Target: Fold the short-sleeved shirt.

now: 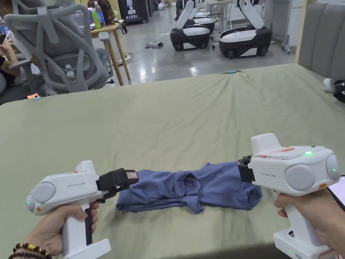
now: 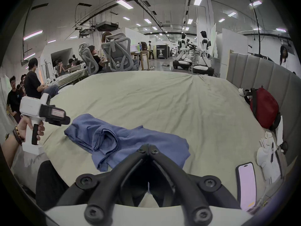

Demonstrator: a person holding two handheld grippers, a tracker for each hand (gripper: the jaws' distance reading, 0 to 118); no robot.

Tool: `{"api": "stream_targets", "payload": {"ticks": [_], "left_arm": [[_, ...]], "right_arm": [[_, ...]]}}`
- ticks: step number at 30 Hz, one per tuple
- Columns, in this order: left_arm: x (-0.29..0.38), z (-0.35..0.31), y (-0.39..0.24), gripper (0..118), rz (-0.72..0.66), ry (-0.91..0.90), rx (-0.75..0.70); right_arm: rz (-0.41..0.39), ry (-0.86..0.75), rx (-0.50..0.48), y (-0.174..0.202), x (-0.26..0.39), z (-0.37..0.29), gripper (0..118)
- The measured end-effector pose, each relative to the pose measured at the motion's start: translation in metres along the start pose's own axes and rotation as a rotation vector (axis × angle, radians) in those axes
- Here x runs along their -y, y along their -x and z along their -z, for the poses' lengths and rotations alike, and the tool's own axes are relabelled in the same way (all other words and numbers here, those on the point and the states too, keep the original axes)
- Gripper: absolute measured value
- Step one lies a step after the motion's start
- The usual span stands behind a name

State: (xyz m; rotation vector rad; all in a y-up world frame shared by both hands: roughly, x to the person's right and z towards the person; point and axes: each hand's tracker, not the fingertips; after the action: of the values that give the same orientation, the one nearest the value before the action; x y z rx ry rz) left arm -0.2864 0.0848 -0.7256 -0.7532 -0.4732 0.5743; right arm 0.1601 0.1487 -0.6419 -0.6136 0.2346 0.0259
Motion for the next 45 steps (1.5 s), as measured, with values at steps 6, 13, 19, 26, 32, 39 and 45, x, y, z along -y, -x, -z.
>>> {"api": "stream_targets", "payload": {"ticks": [6,13,19,26,32,39,45], "left_arm": [[0.006,0.050,0.031,88,-0.063,0.073,0.055],[0.006,0.029,0.024,13,-0.039,0.031,0.078],[0.002,-0.033,0.071,13,-0.060,-0.056,-0.041],[0.001,-0.090,0.085,13,-0.064,-0.065,-0.109],[-0.015,-0.087,0.011,13,-0.035,-0.085,0.009],[-0.010,-0.008,-0.080,13,0.059,0.002,0.108],[0.025,0.088,-0.127,14,0.155,0.206,0.058]], "right_arm": [[-0.010,0.015,0.011,-0.005,0.004,-0.007,0],[0.001,0.026,0.027,-0.010,0.004,-0.005,0],[0.000,0.024,0.005,-0.001,0.003,0.003,0],[-0.016,0.030,-0.034,0.011,0.005,0.013,0],[-0.010,0.033,-0.039,0.008,0.008,0.009,0],[0.005,0.011,-0.021,0.005,0.009,-0.011,0],[0.023,0.005,0.010,-0.013,0.015,-0.027,0]]}}
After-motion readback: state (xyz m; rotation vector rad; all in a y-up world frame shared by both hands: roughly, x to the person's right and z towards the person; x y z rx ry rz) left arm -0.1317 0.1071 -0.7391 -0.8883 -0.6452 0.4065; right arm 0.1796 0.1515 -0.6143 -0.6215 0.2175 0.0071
